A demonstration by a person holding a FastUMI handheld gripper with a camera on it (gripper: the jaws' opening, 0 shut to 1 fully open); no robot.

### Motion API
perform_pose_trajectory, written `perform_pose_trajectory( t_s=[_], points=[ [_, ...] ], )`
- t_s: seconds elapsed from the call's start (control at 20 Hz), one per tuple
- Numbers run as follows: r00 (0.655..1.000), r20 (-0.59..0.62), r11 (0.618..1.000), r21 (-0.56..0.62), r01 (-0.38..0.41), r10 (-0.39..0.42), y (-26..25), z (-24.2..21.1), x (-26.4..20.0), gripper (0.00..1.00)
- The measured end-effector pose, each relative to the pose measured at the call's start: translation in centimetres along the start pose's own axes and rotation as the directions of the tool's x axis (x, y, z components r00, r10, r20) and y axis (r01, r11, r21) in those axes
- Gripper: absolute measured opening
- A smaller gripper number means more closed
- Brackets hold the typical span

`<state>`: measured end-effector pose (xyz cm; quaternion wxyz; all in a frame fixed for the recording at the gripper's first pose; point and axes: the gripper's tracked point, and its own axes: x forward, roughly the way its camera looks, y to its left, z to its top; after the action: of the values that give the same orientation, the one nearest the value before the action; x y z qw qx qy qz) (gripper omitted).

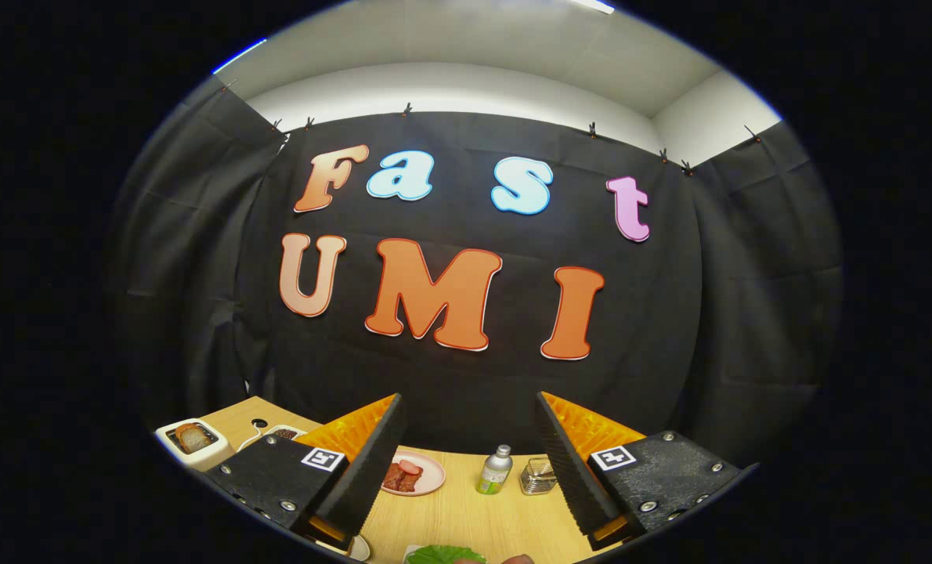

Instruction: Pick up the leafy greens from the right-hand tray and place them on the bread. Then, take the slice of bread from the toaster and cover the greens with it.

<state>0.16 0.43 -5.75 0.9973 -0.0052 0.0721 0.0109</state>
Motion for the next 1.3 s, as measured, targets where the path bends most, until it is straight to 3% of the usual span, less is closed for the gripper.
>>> perform_pose_trajectory(
  t_s=[0.3, 0.55, 0.8, 1.05, 1.3],
  points=[
    [0.976, -0.217, 0.999, -0.018, -0.034, 0.029, -0.3, -8.5, 0.2, 0.98],
    [0.905, -0.418, 0.995, -0.028, -0.099, 0.079, 0.4, -16.2, -1.1, 0.97],
    [0.776, -0.605, 0.978, 0.023, -0.208, 0.179, 1.7, -23.6, -3.6, 0.96],
    [0.646, -0.739, 0.961, 0.005, -0.276, 0.189, 2.1, -29.5, -5.3, 0.96],
    [0.495, -0.844, 0.934, 0.018, -0.356, 0.205, 2.6, -34.5, -6.8, 0.96]
  ],
)
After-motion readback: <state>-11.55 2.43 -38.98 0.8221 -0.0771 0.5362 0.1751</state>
